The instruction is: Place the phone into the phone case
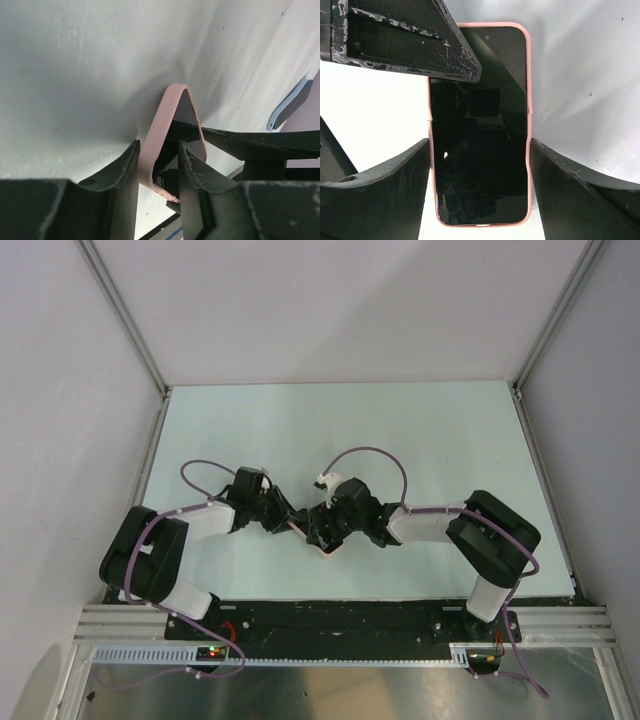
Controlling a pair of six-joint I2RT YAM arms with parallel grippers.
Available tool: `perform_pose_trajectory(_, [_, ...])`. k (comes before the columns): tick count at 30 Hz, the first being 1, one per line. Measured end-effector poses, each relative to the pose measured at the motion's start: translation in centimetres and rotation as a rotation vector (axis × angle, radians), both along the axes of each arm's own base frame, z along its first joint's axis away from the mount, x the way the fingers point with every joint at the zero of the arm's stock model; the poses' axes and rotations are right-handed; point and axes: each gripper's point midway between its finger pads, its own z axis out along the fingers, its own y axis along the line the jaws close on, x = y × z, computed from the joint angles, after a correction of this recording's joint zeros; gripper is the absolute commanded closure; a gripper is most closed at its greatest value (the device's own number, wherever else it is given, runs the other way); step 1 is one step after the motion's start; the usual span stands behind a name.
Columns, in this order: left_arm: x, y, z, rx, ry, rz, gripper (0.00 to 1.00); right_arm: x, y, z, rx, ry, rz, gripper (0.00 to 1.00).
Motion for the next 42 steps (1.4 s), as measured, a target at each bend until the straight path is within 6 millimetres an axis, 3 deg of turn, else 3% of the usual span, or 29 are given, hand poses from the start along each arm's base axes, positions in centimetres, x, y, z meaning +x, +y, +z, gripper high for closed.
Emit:
perform_pose_trajectory(3, [0.0, 0.2, 0.1, 0.033, -0.006, -0.008, 0.69, 0.0, 0.1, 0.0, 0.004, 0.002, -0.002, 0.34])
perform_pose_trajectory(5, [0.0, 0.4, 0.2, 0.051, -0.013, -0.010, 0.61, 0.0, 0.2, 0.0, 0.006, 0.003, -0.003, 0.34])
perform_pose_trajectory(11, [-0.2, 1.5, 0.0, 0.132, -0.026, -0.017, 0.55, 0.0, 0.8, 0.0, 0.009, -0.012, 0.002, 0.35])
perform_pose_trajectory(17, [0.2, 2.6, 0.0, 0.214, -0.049, -0.018, 0.39, 0.2, 0.8, -0.1, -0.016, -0.025, -0.023, 0.36])
perform_pose_trajectory(23, [0.8, 5.1, 0.9, 0.332, -0.083, 0.035, 0.27, 1.3, 0.8, -0.1, -0.072, 0.017, -0.179, 0.34])
perform_pose_trajectory(26, [1.6, 6.4, 2.6, 0.387, -0.120, 0.084, 0.27, 2.5, 0.8, -0.1, -0.105, 0.046, -0.296, 0.33])
perform_pose_trajectory(34, [4.3, 9.3, 12.6, 0.433, -0.371, 0.264, 0.26, 7.4, 2.9, -0.7, -0.311, 0.068, -0.555, 0.30])
perform_pose_trajectory(37, [3.9, 10.3, 13.9, 0.446, -0.399, 0.294, 0.26, 9.1, 3.8, -0.8, -0.370, 0.056, -0.623, 0.27])
perform_pose_trajectory(42, [3.0, 11.3, 13.9, 0.475, -0.384, 0.299, 0.26, 11.9, 5.1, -0.7, -0.365, 0.039, -0.743, 0.20])
